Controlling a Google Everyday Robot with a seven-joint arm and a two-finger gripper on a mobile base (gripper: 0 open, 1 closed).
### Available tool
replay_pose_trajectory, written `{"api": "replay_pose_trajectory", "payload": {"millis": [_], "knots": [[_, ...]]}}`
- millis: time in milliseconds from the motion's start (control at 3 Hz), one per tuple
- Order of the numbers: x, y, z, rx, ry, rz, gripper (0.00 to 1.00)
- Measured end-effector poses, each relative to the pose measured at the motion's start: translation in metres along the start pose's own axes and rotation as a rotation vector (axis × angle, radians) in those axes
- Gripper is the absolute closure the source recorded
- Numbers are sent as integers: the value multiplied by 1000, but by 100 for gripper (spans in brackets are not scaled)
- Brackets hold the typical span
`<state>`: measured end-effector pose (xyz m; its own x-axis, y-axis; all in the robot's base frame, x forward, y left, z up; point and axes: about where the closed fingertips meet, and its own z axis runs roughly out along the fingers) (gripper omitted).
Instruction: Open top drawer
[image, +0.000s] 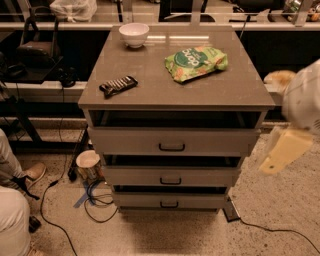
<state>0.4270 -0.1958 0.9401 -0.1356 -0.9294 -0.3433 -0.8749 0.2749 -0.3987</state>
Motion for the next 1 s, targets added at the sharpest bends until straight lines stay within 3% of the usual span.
{"api": "replay_pose_trajectory", "payload": {"millis": [333,1000], "knots": [[29,43,94,-181,-34,35,0],[32,42,99,-176,-22,42,0]]}}
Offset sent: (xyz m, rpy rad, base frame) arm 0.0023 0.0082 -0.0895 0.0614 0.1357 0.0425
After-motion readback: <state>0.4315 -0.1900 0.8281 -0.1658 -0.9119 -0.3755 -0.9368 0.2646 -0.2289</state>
